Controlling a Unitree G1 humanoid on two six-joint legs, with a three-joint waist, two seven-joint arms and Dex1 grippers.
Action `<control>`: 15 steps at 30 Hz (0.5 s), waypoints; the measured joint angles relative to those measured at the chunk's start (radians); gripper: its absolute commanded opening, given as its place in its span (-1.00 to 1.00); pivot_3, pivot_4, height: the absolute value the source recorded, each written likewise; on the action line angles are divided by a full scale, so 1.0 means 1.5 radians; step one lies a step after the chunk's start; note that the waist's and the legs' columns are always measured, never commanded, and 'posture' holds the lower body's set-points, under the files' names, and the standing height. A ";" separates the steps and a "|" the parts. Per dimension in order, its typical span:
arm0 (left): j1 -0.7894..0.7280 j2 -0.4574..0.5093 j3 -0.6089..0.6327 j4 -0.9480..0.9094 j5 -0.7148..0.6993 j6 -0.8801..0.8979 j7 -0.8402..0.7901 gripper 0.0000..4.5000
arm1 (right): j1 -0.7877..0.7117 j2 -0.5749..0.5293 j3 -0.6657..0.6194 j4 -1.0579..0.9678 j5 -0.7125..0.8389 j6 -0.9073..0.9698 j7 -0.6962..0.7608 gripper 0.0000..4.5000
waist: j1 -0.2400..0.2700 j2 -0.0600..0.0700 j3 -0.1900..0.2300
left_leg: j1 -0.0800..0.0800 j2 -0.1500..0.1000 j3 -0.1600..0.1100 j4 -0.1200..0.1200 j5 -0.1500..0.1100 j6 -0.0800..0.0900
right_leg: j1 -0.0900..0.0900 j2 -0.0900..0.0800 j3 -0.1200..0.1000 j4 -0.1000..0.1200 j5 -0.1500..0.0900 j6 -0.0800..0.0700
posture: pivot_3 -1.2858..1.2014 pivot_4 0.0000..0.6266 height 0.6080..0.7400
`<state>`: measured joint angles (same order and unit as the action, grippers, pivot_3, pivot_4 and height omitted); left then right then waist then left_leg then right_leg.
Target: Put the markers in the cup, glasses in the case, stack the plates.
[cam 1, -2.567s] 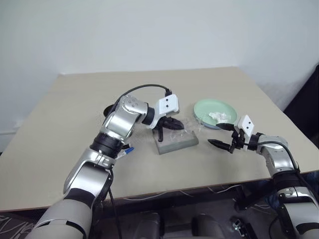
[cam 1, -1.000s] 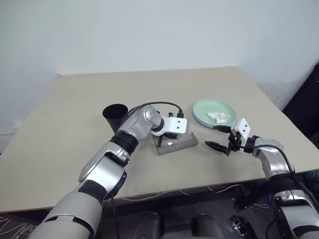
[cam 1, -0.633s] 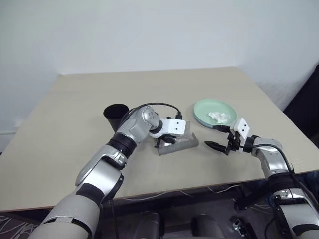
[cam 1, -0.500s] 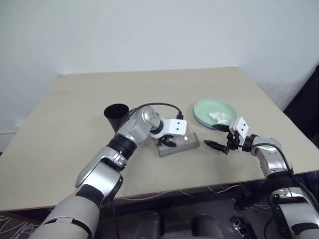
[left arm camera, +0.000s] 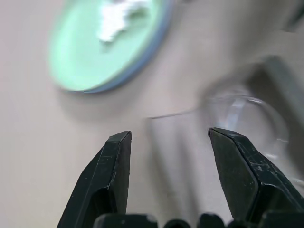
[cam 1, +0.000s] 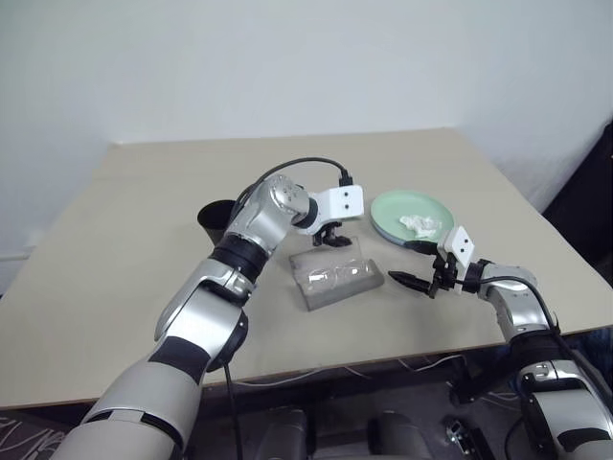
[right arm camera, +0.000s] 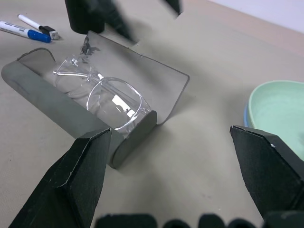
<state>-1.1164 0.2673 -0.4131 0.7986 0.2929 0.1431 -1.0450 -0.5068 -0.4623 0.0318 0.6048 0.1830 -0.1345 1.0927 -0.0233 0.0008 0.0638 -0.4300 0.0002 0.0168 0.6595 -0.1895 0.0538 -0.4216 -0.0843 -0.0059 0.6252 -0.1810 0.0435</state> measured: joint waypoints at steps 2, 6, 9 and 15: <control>-0.003 0.000 0.004 0.025 0.000 -0.012 0.012 0.03 | 0.000 0.000 0.000 0.000 0.000 0.000 0.000 0.93 | 0.000 0.000 0.000 | 0.000 0.000 0.000 0.000 0.000 0.000 | 0.000 0.000 0.000 0.000 0.000 0.000 | 0.03 -1.00 0.97; -0.003 0.005 0.004 0.066 0.003 -0.043 0.032 -0.50 | -0.001 0.000 0.000 0.000 0.000 0.000 -0.001 0.93 | 0.001 0.000 0.000 | 0.000 0.000 0.000 0.000 0.000 0.000 | 0.000 0.000 0.000 0.000 0.000 0.000 | 0.03 -1.00 0.97; -0.003 0.008 0.004 0.089 0.008 -0.054 0.046 -0.94 | -0.001 0.000 0.000 0.000 0.000 0.000 -0.001 0.93 | 0.001 0.000 0.000 | 0.000 0.000 0.000 0.000 0.000 0.000 | 0.000 0.000 0.000 0.000 0.000 0.000 | 0.03 -1.00 0.97; -0.002 0.017 -0.019 0.152 0.052 -0.076 0.083 -0.94 | -0.001 0.002 0.000 -0.013 0.002 0.003 0.001 0.93 | 0.001 0.000 0.000 | 0.000 0.000 0.000 0.000 0.000 0.000 | 0.000 0.000 0.000 0.000 0.000 0.000 | 0.03 -1.00 0.97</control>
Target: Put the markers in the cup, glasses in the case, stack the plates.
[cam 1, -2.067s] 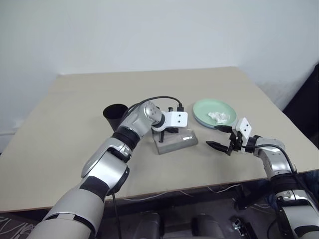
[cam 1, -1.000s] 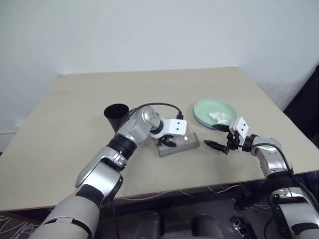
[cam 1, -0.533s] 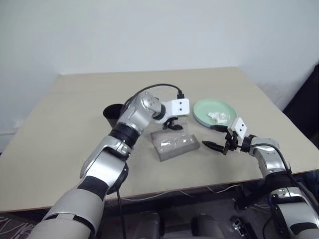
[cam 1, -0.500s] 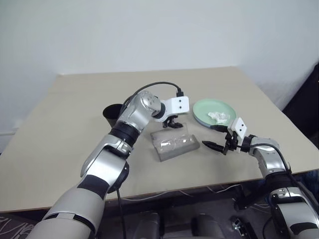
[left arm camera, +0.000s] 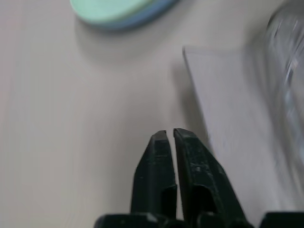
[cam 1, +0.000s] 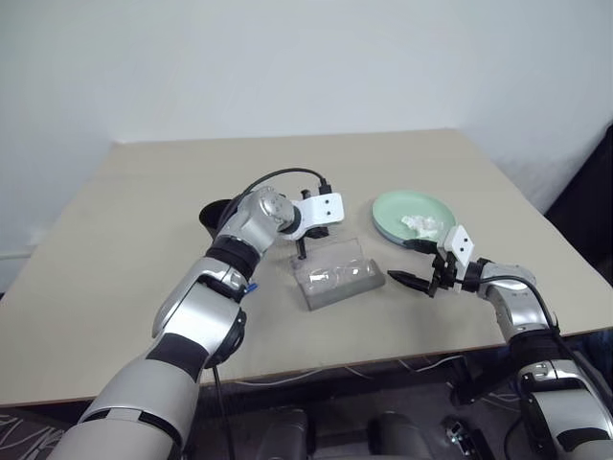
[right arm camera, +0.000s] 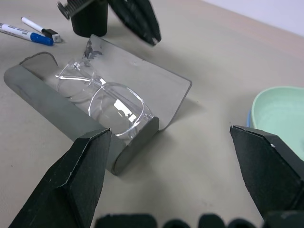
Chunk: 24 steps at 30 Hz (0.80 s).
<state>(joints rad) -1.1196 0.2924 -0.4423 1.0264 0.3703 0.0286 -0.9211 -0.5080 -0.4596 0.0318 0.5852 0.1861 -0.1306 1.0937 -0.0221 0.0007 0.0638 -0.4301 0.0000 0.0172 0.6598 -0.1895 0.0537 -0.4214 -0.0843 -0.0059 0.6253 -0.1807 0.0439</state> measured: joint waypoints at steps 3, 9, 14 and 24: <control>0.011 0.007 -0.009 0.018 0.013 -0.008 -0.004 -0.94 | 0.000 0.000 0.000 -0.004 0.000 0.001 0.000 0.93 | 0.000 0.000 0.000 | 0.000 0.000 0.000 0.000 0.000 0.000 | 0.000 0.000 0.000 0.000 0.000 0.000 | 0.03 -1.00 0.97; 0.027 0.010 0.017 -0.010 -0.022 0.006 -0.069 -0.94 | 0.000 0.001 0.000 -0.018 0.001 0.010 0.000 0.93 | 0.001 0.000 0.000 | 0.000 0.000 0.000 0.000 0.000 0.000 | 0.000 0.000 0.000 0.000 0.000 0.000 | 0.03 -1.00 0.97; 0.058 0.013 0.042 -0.101 -0.068 0.041 -0.129 -0.94 | 0.000 0.001 0.000 -0.038 0.008 0.029 0.001 0.93 | 0.000 0.000 0.000 | 0.000 0.000 0.000 0.000 0.000 0.000 | 0.000 0.000 0.000 0.000 0.000 0.000 | 0.03 -1.00 0.97; 0.156 0.051 0.045 -0.373 -0.121 0.131 -0.212 -0.94 | 0.000 0.000 -0.001 -0.045 0.014 0.051 0.011 0.93 | -0.001 0.000 0.000 | 0.000 0.000 0.000 0.000 0.000 0.000 | 0.000 0.000 0.000 0.000 0.000 0.000 | 0.03 -1.00 0.97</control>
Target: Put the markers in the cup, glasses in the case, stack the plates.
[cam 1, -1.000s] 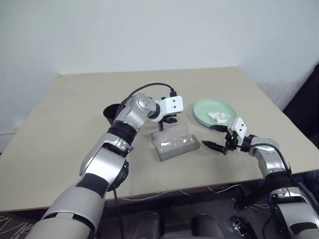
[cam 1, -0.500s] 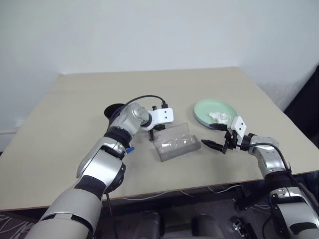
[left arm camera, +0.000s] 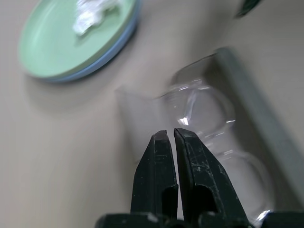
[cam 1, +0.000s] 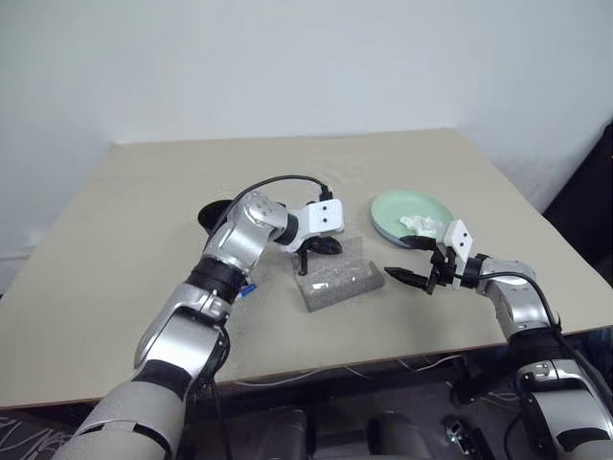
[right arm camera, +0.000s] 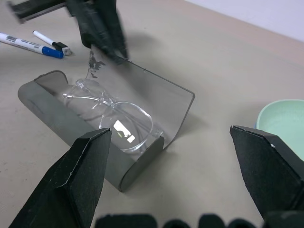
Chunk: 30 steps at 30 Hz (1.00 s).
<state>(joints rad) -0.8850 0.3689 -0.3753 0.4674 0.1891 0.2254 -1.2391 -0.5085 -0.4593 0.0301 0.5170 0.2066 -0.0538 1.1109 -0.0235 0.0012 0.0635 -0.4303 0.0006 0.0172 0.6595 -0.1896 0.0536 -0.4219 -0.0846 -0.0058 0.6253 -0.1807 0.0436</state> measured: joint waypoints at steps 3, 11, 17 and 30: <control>0.040 0.008 -0.018 -0.054 -0.003 0.028 -0.014 -0.94 | 0.000 0.000 0.000 0.000 0.000 0.000 0.001 0.93 | 0.000 0.000 0.000 | 0.000 0.000 0.000 0.000 0.000 0.000 | 0.000 0.000 0.000 0.000 0.000 0.000 | 0.03 -1.00 0.97; 0.075 0.023 -0.033 -0.136 -0.010 0.074 -0.018 -0.94 | -0.001 0.000 -0.001 0.001 0.000 0.000 0.004 0.93 | 0.001 0.000 0.000 | 0.000 0.000 -0.001 0.000 0.000 0.000 | 0.000 0.000 0.000 0.000 0.000 0.000 | 0.03 -1.00 0.97; 0.028 0.001 -0.003 -0.086 -0.034 0.093 0.050 -0.94 | -0.001 0.000 0.000 0.004 0.000 -0.001 0.006 0.93 | 0.001 0.000 0.000 | 0.000 0.000 -0.001 0.001 0.000 0.000 | 0.000 0.000 0.000 0.000 0.000 0.000 | 0.03 -1.00 0.97; -0.085 -0.009 -0.025 0.289 0.073 -0.088 0.210 -0.94 | -0.002 0.005 0.000 0.030 -0.001 -0.026 0.003 0.93 | 0.002 0.000 0.000 | 0.000 -0.001 0.000 0.000 0.000 0.000 | 0.000 0.000 0.000 0.000 0.001 0.000 | 0.03 -1.00 0.97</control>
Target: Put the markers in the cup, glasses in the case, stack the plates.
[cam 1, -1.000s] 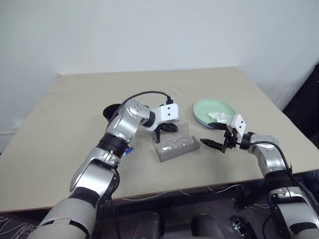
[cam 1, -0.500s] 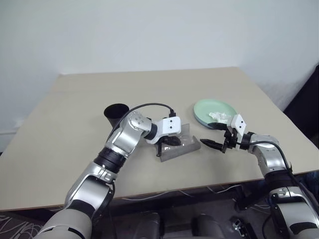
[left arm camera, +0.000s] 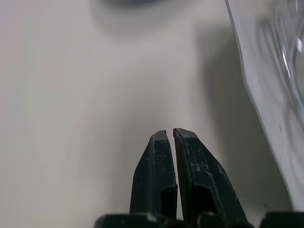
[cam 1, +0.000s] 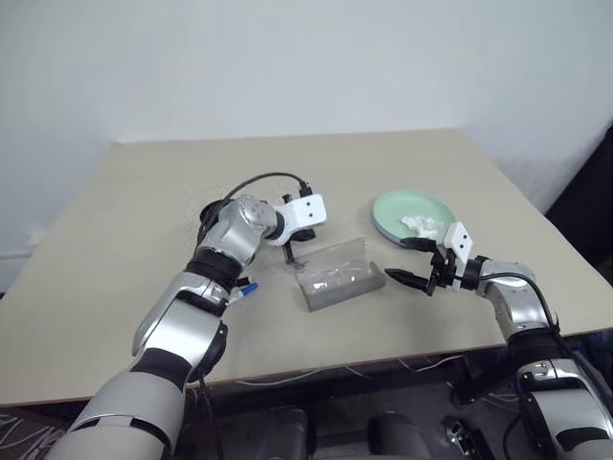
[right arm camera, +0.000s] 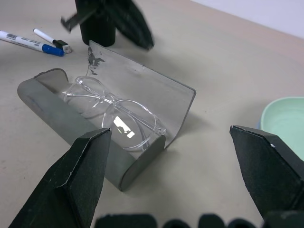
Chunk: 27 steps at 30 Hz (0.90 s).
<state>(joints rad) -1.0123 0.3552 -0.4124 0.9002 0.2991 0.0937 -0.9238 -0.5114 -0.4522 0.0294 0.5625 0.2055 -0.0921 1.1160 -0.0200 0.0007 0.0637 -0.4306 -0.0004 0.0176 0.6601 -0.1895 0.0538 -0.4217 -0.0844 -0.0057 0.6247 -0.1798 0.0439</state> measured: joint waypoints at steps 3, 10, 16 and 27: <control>0.000 -0.011 0.000 0.018 -0.004 -0.012 -0.024 -0.94 | 0.000 0.001 0.000 0.004 0.000 -0.003 -0.001 0.93 | 0.000 0.000 0.000 | 0.000 0.000 0.000 0.000 0.000 0.000 | 0.000 0.000 0.000 0.000 0.000 0.000 | 0.03 -1.00 0.97; 0.031 -0.017 0.019 -0.090 -0.070 0.025 -0.157 -0.94 | 0.008 0.001 -0.001 0.008 0.000 -0.014 -0.004 0.93 | -0.004 0.000 0.000 | 0.000 0.001 0.000 -0.001 0.000 0.000 | -0.001 0.000 0.000 0.000 0.000 0.000 | 0.03 -1.00 0.97; 0.091 0.013 0.019 -0.224 -0.091 0.077 -0.214 -0.94 | 0.008 0.002 -0.002 0.010 0.000 -0.016 -0.004 0.93 | -0.007 0.000 0.000 | 0.000 0.001 0.000 0.000 0.000 0.000 | 0.000 0.000 0.001 0.000 0.000 0.000 | 0.03 -1.00 0.97; 0.180 0.060 -0.014 -0.397 -0.095 0.127 -0.237 -0.94 | 0.006 0.006 -0.001 0.011 0.000 -0.014 -0.004 0.93 | -0.010 0.001 0.000 | 0.001 0.001 -0.001 0.000 0.000 0.000 | 0.000 0.000 0.002 0.000 0.000 0.000 | 0.03 -1.00 0.97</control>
<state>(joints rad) -0.7430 0.4449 -0.4341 0.3048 0.1572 0.2843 -1.2791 -0.5021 -0.4439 0.0284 0.5786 0.2054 -0.1135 1.1101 -0.0349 0.0015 0.0632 -0.4291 0.0011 0.0162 0.6596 -0.1895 0.0537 -0.4219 -0.0844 -0.0034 0.6253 -0.1795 0.0434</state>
